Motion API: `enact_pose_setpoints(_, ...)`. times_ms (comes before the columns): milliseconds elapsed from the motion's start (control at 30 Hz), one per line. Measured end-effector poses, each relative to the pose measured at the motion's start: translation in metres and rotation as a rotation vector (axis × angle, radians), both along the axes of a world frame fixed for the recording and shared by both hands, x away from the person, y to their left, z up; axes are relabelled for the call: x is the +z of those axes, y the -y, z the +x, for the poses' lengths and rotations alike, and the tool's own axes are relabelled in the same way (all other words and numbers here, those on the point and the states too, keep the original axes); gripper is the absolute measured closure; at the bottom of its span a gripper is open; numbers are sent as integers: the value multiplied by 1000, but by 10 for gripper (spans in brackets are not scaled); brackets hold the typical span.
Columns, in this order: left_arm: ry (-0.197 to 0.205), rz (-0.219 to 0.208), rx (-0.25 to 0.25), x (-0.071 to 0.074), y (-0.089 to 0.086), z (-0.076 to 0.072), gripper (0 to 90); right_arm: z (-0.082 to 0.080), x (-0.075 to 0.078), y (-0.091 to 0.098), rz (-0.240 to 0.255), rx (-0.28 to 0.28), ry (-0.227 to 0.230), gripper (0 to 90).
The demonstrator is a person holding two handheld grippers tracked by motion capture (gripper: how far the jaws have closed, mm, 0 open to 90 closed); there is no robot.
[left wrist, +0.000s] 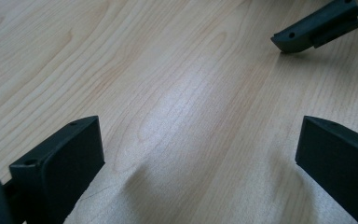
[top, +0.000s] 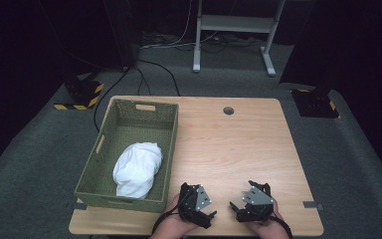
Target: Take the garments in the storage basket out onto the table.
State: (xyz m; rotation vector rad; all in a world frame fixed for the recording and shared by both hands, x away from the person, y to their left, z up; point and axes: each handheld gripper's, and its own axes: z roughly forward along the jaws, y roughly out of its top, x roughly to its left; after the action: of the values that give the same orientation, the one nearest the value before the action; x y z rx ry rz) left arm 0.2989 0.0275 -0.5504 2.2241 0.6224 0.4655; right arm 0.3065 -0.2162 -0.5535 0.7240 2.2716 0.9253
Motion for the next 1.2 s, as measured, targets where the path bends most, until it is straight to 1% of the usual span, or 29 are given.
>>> enact_pose_setpoints(167,-20,-13,15,1,-4,1,2,0,0,-1,-4,5,1,7)
enact_pose_setpoints(233,-36,-13,17,1,-5,2,2,0,0,-1,-4,6,1,7)
enact_pose_setpoints(367,-41,-10,22,4,-6,2,2,0,0,0,-3,10,-5,7)
enact_pose_setpoints(400,-43,-15,27,5,-6,1,2,0,0,0,-4,10,-6,7)
enact_pose_setpoints(433,-38,-16,26,6,-6,1,2,0,0,0,-3,11,-6,7)
enact_pose_setpoints(467,-30,-23,35,7,-6,1,2,0,0,0,-3,10,-7,7)
enact_pose_setpoints(500,-13,-36,51,9,-6,0,2,0,0,0,-3,11,-7,7)
enact_pose_setpoints(533,6,-61,70,12,-7,-1,6,0,0,0,-3,11,-7,7)
enact_pose_setpoints(567,13,-82,79,14,-8,-1,6,0,0,0,-3,12,-7,7)
enact_pose_setpoints(600,18,-114,83,17,-9,-1,6,0,0,0,-3,12,-7,7)
enact_pose_setpoints(667,30,-143,80,22,-10,-2,9,0,0,0,-3,12,-7,7)
enact_pose_setpoints(733,35,-142,76,23,-10,-3,9,0,0,0,-3,13,-7,7)
enact_pose_setpoints(867,28,-143,64,25,-9,-4,10,0,0,0,-2,14,-9,7)
enact_pose_setpoints(967,27,-146,66,26,-9,-4,11,0,0,0,-2,13,-7,7)
enact_pose_setpoints(1000,34,-145,62,28,-9,-5,11,0,0,0,-2,13,-6,7)
enact_pose_setpoints(1100,38,-146,58,30,-9,-6,12,-1,0,-1,-3,14,-4,7)
enact_pose_setpoints(1133,35,-154,47,32,-9,-6,13,-1,0,-1,-3,14,-3,7)
enact_pose_setpoints(1200,40,-158,44,34,-9,-7,13,-1,0,-1,-3,14,-3,7)
